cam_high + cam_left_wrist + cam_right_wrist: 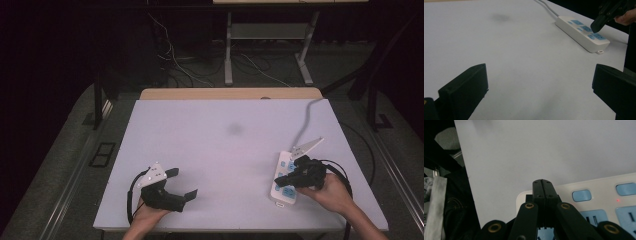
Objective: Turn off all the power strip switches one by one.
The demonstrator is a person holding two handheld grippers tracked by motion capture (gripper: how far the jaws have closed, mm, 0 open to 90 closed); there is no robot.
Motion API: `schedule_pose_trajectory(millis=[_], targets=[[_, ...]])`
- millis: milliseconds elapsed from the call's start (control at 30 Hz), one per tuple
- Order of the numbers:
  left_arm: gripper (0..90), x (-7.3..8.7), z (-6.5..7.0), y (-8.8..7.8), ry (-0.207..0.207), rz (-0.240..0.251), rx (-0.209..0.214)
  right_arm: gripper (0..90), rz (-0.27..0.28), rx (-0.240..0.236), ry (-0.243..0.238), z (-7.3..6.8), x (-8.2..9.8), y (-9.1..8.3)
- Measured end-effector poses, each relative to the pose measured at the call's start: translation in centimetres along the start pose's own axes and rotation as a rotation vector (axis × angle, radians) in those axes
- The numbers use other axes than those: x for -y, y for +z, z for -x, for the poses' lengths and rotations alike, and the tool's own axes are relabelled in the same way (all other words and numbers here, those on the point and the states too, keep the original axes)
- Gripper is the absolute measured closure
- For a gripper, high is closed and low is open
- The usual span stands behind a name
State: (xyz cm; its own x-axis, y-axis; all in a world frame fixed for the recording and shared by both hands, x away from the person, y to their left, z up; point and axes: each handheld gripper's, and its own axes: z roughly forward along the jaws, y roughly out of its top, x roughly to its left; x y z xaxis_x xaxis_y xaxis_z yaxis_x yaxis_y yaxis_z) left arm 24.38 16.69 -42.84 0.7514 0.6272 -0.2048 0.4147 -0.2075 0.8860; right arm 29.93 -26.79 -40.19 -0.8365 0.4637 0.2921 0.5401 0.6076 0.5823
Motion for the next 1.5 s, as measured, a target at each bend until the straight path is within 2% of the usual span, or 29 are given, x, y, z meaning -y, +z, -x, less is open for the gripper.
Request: schedule_pose_trajectory(millis=[267,500,867,1500], targets=[[0.0,0.0,0.0,0.0,0.000,0.000,-0.001,90.0,0.023,0.022,-0.016,-0.3,-1.1,-1.8],[0.0,0.0,0.0,0.0,0.002,0.000,-0.001,90.0,0.010,0.042,-0.026,-0.1,-1.7,-2.6],[0.0,0.0,0.0,0.0,0.001,-0.001,-0.001,90.0,-0.014,0.052,-0.025,1.0,-2.2,-2.5],[0.0,0.0,-0.1,-0.1,0.001,0.000,-0.002,90.0,-0.011,0.042,-0.012,2.6,-2.4,-1.9]])
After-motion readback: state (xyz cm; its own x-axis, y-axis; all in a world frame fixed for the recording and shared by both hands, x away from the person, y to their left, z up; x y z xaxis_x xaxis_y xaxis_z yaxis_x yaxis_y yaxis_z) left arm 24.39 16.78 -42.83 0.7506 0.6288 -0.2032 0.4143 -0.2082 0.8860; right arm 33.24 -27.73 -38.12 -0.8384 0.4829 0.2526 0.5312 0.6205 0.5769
